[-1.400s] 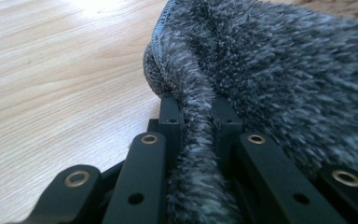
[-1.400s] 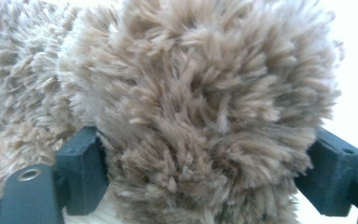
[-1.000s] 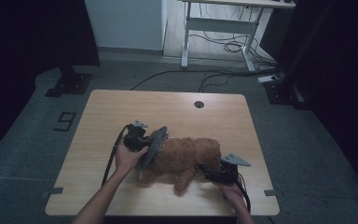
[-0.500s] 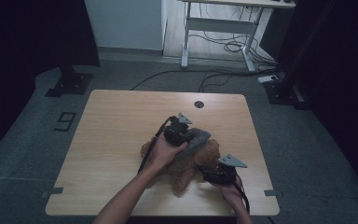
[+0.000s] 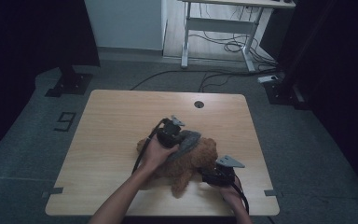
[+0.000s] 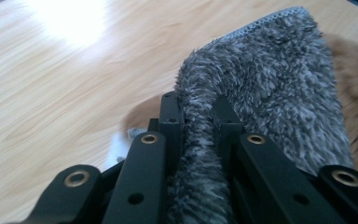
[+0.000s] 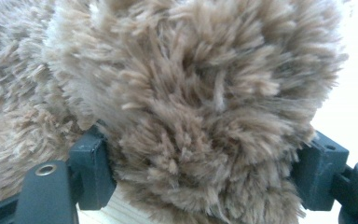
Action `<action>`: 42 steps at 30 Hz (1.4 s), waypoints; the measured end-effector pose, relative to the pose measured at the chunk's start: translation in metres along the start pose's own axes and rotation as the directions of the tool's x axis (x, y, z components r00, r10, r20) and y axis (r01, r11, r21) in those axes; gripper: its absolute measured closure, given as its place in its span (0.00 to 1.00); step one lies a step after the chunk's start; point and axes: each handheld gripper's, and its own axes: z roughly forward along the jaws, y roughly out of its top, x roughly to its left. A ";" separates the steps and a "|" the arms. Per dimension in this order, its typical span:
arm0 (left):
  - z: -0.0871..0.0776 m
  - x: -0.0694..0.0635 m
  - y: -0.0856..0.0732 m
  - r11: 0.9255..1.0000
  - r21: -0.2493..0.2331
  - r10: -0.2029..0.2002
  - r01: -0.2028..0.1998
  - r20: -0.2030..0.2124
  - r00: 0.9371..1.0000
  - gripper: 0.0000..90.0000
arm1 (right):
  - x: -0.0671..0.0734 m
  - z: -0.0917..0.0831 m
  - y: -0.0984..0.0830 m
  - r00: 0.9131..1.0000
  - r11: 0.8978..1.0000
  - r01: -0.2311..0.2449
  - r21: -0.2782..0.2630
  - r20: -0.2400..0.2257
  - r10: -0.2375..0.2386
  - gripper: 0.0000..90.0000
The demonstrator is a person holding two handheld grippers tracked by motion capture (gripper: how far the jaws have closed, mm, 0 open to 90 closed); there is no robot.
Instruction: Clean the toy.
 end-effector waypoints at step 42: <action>-0.024 0.065 -0.105 0.981 0.012 -0.194 0.193 0.048 0.980 0.85 | -0.017 0.020 0.072 0.992 0.988 -0.106 0.113 -0.054 0.112 0.00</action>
